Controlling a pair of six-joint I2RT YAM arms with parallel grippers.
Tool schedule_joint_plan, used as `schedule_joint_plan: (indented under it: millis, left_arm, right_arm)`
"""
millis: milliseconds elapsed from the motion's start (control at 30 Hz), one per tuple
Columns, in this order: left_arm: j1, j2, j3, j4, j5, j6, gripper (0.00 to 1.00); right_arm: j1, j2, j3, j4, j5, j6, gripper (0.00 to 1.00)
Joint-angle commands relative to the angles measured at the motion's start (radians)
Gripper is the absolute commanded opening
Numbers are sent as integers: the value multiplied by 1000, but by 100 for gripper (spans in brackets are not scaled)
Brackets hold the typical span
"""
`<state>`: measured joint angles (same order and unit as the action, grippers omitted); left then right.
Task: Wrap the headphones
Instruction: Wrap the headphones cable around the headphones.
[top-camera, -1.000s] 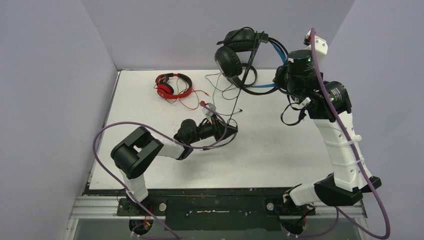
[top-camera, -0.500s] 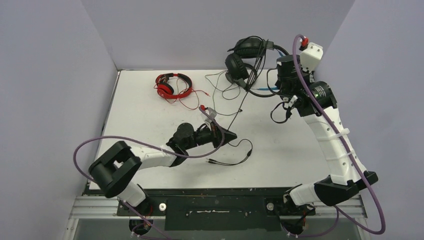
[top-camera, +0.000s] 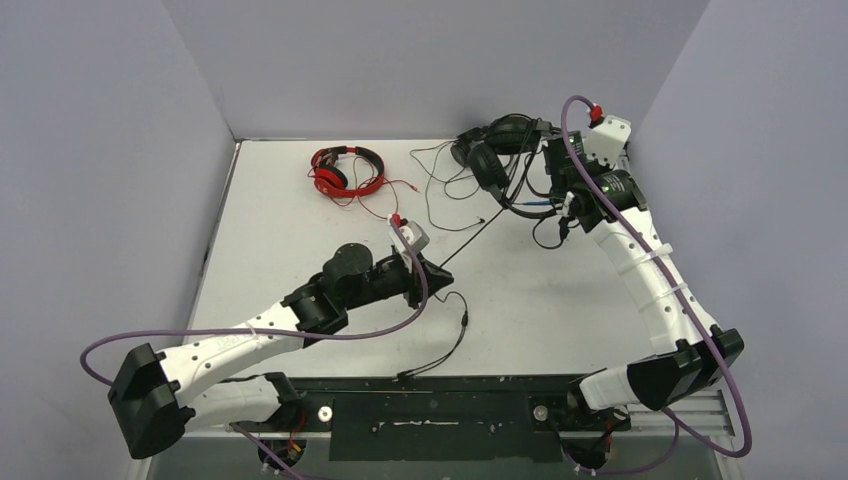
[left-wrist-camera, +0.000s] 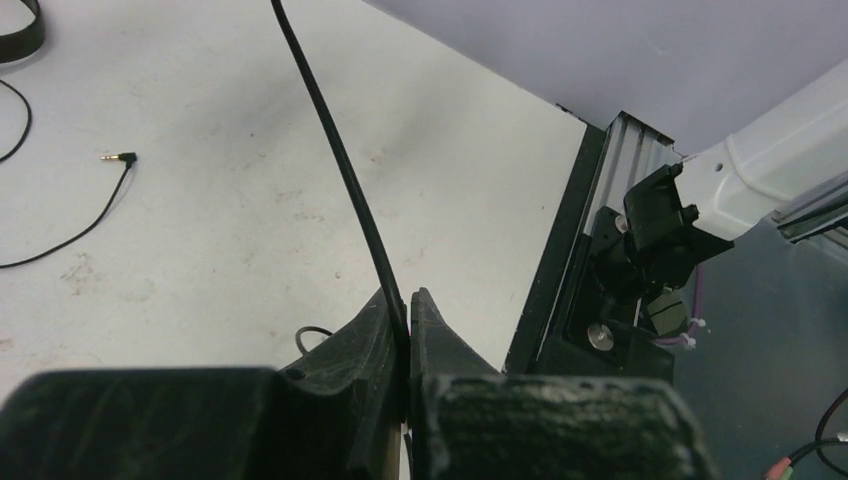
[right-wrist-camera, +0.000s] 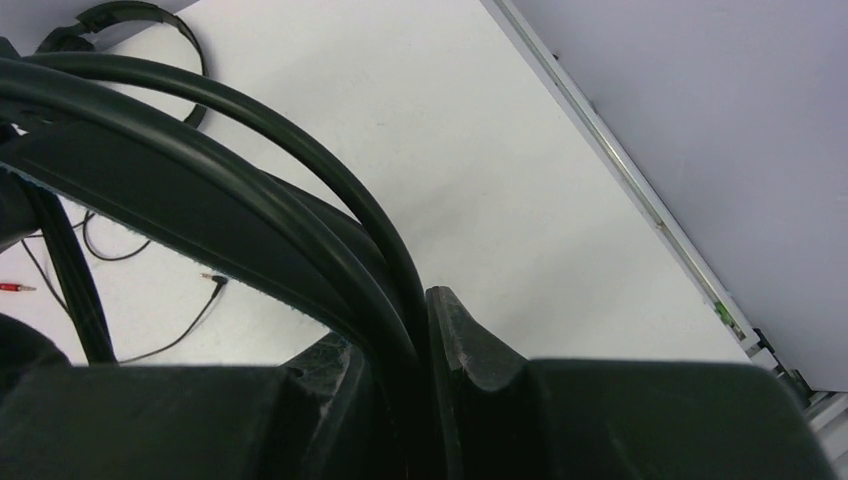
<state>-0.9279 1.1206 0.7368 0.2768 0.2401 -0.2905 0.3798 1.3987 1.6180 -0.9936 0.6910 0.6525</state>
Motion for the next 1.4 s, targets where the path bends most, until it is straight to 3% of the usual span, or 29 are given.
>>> schedule_joint_plan:
  millis: [0, 267, 633, 800, 967, 1133, 1367]
  left_arm:
    - [-16, -74, 78, -193, 3, 64, 0]
    - [-47, -120, 148, -307, -17, 82, 0]
    - [-66, -38, 430, -617, -396, 374, 0]
    - [-63, 18, 467, -575, -516, 495, 0]
    - [-51, 56, 424, -419, -588, 588, 0]
    - [32, 106, 408, -312, -509, 597, 0]
    - [219, 154, 396, -210, -194, 476, 1]
  right_arm:
    - [-28, -19, -15, 117, 38, 58, 0]
    - [-38, -34, -118, 144, 19, 47, 0]
    - [28, -27, -283, 139, -22, -42, 0]
    - [117, -31, -329, 121, -18, -74, 0]
    - [188, -40, -356, 118, -106, -149, 0]
    - [268, -59, -374, 108, -215, -220, 0]
    - [345, -98, -379, 95, -342, -295, 0]
